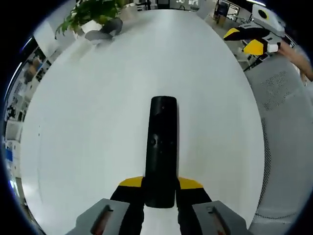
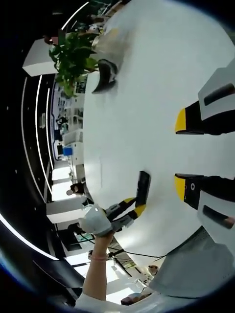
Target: Press the specified remote control buttons in sequence, fully releasing each button before pressing the next.
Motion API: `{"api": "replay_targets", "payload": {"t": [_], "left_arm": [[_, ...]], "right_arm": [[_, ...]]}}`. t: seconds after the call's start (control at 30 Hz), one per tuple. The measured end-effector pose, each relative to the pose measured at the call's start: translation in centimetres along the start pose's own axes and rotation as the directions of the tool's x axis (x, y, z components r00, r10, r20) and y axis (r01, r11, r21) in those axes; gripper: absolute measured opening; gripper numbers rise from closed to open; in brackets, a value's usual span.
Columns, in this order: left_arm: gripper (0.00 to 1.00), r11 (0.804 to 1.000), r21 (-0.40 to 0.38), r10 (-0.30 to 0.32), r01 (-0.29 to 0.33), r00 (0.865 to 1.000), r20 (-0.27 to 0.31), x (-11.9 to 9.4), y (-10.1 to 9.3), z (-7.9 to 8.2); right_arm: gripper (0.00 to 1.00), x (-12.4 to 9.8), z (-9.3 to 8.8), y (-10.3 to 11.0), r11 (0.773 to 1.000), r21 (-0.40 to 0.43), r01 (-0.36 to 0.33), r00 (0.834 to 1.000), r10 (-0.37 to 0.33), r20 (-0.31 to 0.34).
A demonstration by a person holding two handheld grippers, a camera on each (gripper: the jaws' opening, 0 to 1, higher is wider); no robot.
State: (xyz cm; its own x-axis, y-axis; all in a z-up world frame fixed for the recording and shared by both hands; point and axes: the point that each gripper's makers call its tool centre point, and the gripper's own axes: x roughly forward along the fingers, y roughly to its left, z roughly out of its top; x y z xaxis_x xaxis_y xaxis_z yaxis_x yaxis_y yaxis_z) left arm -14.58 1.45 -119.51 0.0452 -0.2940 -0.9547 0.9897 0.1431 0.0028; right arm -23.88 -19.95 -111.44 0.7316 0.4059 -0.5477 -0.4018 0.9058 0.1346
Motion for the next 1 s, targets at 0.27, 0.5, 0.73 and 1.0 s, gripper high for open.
{"api": "replay_targets", "payload": {"t": [0.27,0.5,0.73,1.0], "left_arm": [[0.23,1.0,-0.005,0.006,-0.006,1.0,0.013,-0.1,-0.9,-0.2],[0.23,1.0,0.004,0.005,-0.005,1.0,-0.001,-0.1,-2.1,-0.4],[0.23,1.0,-0.003,0.005,-0.005,1.0,0.003,-0.2,-3.0,-0.6],[0.23,1.0,0.004,0.008,-0.008,1.0,0.002,-0.3,-4.4,-0.9]], "right_arm": [[0.29,0.1,-0.2,0.2,1.0,-0.011,-0.006,1.0,0.006,-0.012],[0.29,0.2,-0.3,0.3,1.0,-0.016,-0.012,1.0,0.011,-0.02],[0.28,0.1,-0.3,0.4,1.0,-0.016,-0.014,1.0,0.014,-0.02],[0.28,0.1,-0.3,0.5,1.0,-0.019,-0.02,1.0,0.019,-0.024]]}}
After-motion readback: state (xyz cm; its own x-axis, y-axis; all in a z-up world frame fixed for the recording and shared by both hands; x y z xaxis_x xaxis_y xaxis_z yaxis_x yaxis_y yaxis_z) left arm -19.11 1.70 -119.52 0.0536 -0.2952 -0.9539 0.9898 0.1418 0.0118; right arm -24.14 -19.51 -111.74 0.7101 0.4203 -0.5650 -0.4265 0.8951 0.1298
